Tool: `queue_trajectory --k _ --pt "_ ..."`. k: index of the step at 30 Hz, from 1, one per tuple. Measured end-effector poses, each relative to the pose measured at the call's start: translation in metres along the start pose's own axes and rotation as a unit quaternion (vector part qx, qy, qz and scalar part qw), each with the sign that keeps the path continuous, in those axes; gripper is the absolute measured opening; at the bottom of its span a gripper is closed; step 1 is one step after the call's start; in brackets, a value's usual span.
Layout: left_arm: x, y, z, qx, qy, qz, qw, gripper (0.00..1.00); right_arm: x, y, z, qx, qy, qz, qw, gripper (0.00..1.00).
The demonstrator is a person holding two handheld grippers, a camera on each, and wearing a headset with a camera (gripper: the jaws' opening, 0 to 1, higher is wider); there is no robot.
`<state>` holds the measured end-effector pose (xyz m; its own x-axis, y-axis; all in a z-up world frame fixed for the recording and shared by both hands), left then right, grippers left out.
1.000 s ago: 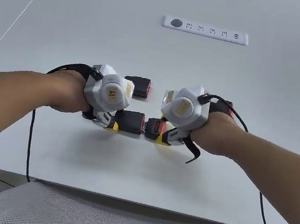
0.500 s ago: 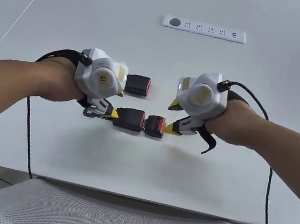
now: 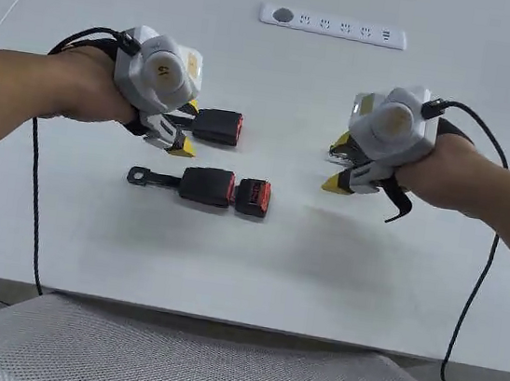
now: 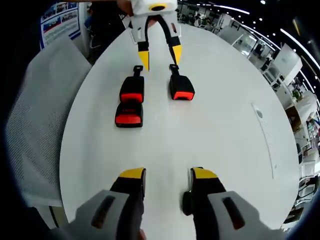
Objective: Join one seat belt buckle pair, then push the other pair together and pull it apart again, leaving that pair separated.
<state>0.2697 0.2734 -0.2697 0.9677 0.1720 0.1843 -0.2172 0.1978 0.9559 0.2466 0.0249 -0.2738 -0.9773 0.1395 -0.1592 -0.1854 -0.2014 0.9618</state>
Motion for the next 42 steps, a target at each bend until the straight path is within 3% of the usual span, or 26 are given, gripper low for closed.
queue_trajectory --k 9,11,20,23,34,42 --pt "0.016 -0.003 0.008 -0.004 -0.002 0.004 1.0 0.42 -0.022 0.002 -0.029 0.013 -0.024 -0.008 0.9996 0.36" --pt "0.016 -0.005 0.008 0.008 -0.005 -0.008 0.9999 0.41 -0.028 0.0 -0.034 0.015 -0.027 -0.008 0.9995 0.36" --pt "0.032 -0.023 0.007 0.017 -0.022 -0.026 0.9993 0.39 -0.05 -0.007 -0.055 0.027 -0.034 -0.007 0.999 0.37" --pt "0.033 -0.029 0.008 0.017 -0.031 -0.033 0.9988 0.39 -0.055 -0.013 -0.062 0.034 -0.033 0.009 0.9988 0.37" --pt "0.036 -0.042 0.011 0.023 -0.049 -0.043 0.9976 0.32 -0.052 -0.029 -0.06 0.047 -0.024 0.047 0.9975 0.35" --pt "0.038 -0.048 0.008 0.037 -0.078 -0.044 0.9953 0.31 -0.052 -0.029 -0.058 0.056 0.002 0.051 0.9971 0.34"
Point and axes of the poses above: the centre of the closed fingertips' face, and the gripper's own axes: y roughly backward along the fingers, x roughly to its left, z roughly out of its top, the point moved 6 cm from there along y, roughly backward along the fingers, and after that the axes turned 15 degrees about x, right-handed, at the moved point
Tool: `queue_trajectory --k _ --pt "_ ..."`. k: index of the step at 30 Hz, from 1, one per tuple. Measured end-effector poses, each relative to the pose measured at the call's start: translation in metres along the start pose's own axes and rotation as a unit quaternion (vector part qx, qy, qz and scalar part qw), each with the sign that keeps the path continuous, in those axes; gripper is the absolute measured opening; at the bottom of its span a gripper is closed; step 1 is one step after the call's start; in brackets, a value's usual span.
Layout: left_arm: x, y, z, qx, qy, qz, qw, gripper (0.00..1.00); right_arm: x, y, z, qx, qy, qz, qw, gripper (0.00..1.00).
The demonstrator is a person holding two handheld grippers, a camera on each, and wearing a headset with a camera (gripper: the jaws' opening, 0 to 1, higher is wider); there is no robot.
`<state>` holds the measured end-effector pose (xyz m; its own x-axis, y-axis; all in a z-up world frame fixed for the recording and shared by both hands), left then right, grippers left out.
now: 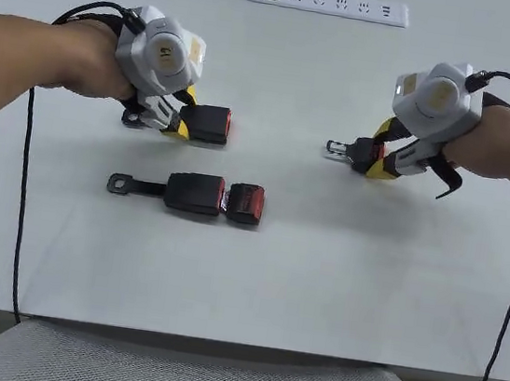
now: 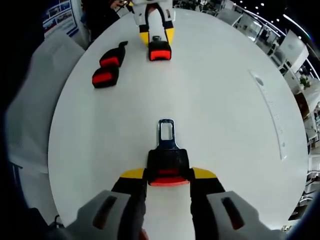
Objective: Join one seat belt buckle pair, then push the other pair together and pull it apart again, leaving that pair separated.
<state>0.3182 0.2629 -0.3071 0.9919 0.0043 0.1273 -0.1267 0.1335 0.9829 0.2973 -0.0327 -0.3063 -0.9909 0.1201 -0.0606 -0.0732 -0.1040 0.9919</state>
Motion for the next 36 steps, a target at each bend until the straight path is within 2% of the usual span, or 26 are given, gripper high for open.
queue_trajectory --k 2,7,10,17,28,36 --pt "0.0 -0.001 0.0 0.007 -0.012 0.005 0.9999 0.31 0.0 -0.001 0.0 0.003 0.005 -0.002 1.0 0.34" --pt "0.001 -0.003 -0.001 0.009 -0.012 0.006 0.9999 0.31 0.001 -0.001 0.001 0.004 0.006 -0.004 1.0 0.34" --pt "0.001 -0.003 -0.002 0.006 -0.007 0.004 0.9999 0.31 0.004 -0.001 0.007 0.003 0.013 -0.009 0.9999 0.34" --pt "-0.001 -0.003 0.0 0.005 -0.012 0.001 0.9999 0.31 0.002 -0.005 0.022 -0.011 0.013 -0.012 0.9998 0.34" --pt "-0.001 -0.004 -0.001 0.003 -0.012 0.001 0.9999 0.31 0.003 -0.01 0.059 -0.033 0.022 -0.011 0.9992 0.33" --pt "0.003 -0.008 -0.006 -0.004 -0.011 -0.005 0.9999 0.3 -0.001 -0.016 0.09 -0.045 0.024 -0.007 0.9987 0.33"
Point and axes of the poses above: the centre of the closed fingertips' face, and the gripper's own axes: y roughly backward along the fingers, x roughly to its left, z roughly out of its top, the point moved 6 cm from there along y, roughly backward along the fingers, and after that the axes turned 15 degrees about x, right-handed, at the moved point
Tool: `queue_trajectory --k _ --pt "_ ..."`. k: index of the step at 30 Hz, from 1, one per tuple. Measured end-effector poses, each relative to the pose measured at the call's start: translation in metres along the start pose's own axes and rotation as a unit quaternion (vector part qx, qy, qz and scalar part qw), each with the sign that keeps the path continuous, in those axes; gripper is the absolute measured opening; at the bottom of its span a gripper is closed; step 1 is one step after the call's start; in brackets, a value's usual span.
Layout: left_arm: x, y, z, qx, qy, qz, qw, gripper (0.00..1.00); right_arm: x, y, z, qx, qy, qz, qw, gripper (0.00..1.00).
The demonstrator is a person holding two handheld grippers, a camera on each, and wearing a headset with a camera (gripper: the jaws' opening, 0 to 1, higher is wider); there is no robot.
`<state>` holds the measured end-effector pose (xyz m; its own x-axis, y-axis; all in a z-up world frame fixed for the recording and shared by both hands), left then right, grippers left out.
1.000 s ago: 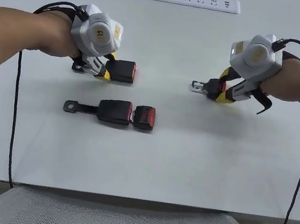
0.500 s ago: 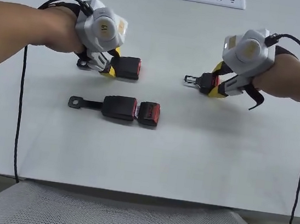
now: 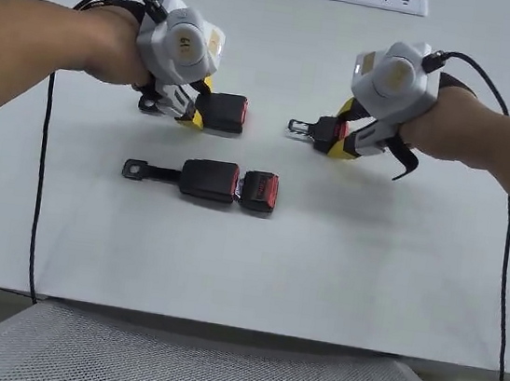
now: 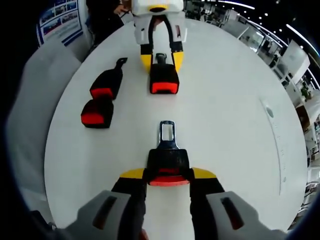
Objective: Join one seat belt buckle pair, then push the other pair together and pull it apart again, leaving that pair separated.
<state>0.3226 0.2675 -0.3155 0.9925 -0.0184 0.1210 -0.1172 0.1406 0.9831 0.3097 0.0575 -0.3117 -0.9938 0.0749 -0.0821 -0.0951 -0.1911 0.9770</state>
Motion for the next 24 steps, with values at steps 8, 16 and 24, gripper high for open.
queue_trajectory --k 8,16,24 --pt "-0.003 0.002 0.002 0.002 0.0 0.002 1.0 0.3 -0.001 -0.008 0.025 -0.006 0.019 -0.001 0.9998 0.33" --pt "0.0 -0.001 0.001 0.005 0.001 0.001 1.0 0.3 -0.001 -0.011 0.044 -0.004 0.021 -0.005 0.9998 0.33" --pt "-0.002 0.0 0.001 0.01 -0.001 0.003 0.9999 0.3 0.004 -0.013 0.051 -0.003 0.028 -0.002 0.9996 0.33"
Point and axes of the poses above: the centre of the closed fingertips' face, and the gripper's own axes: y roughly backward along the fingers, x roughly to its left, z roughly out of its top, the point moved 6 cm from there along y, roughly backward along the fingers, and after that the axes turned 15 degrees about x, right-handed, at the moved point
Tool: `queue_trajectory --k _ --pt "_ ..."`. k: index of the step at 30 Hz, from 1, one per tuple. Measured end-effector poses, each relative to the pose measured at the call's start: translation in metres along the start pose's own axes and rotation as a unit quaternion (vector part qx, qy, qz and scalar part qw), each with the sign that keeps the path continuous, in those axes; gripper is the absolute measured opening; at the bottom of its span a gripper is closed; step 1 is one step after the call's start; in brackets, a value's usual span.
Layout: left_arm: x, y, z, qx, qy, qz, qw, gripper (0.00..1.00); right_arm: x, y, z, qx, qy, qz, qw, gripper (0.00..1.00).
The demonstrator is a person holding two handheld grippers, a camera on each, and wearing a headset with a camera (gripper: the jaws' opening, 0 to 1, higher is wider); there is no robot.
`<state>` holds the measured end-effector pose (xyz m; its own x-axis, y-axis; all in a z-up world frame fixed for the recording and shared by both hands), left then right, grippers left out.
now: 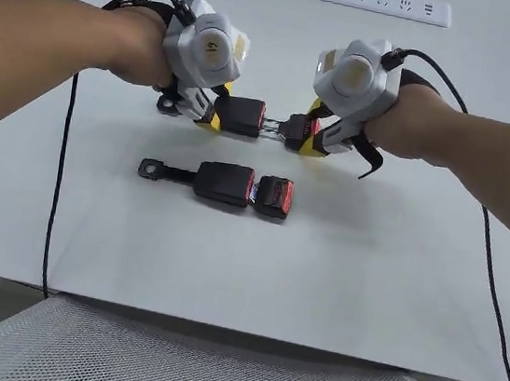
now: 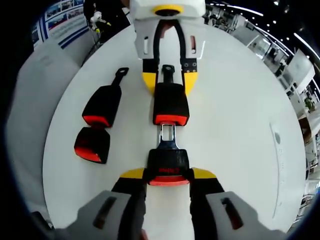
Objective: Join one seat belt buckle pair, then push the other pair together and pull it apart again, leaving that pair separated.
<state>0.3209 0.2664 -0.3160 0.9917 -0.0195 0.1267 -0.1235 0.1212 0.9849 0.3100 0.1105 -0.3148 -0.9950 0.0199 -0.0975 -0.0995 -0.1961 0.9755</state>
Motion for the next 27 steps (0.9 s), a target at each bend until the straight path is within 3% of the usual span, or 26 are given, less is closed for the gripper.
queue_trajectory --k 11,27 --pt "-0.003 0.001 0.002 0.002 0.001 -0.001 1.0 0.3 -0.003 0.0 0.0 0.001 0.003 -0.007 1.0 0.33" --pt "0.002 -0.003 0.0 0.002 -0.004 -0.003 1.0 0.3 -0.007 -0.004 0.014 -0.013 0.006 -0.013 0.9998 0.33"
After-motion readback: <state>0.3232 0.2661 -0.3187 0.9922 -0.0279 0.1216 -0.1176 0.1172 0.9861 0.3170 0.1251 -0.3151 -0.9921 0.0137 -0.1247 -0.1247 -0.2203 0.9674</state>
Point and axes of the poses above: the centre of the closed fingertips' face, and the gripper's own axes: y roughly backward along the fingers, x roughly to its left, z roughly out of its top, the point moved 6 cm from there along y, roughly backward along the fingers, and after that the axes turned 15 degrees about x, right-handed, at the moved point
